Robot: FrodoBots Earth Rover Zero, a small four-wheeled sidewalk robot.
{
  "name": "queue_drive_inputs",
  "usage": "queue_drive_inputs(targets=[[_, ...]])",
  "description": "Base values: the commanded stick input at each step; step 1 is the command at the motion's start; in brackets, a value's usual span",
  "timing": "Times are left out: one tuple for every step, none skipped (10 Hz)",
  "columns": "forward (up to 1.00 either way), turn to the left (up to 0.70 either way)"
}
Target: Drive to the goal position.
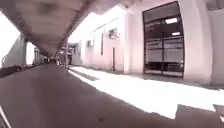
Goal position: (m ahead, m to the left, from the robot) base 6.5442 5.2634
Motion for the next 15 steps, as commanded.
queue_drive_inputs(targets=[[0.5,0.0],[0.5,0.0],[0.5,0.0],[0.5,0.0],[0.5,0.0],[0.5,0.0],[0.5,0.0],[0.5,0.0],[0.5,0.0],[0.5,0.5],[0.5,0.5],[0.5,0.5],[0.5,0.5],[0.5,0.5],[0.5,0.5]])
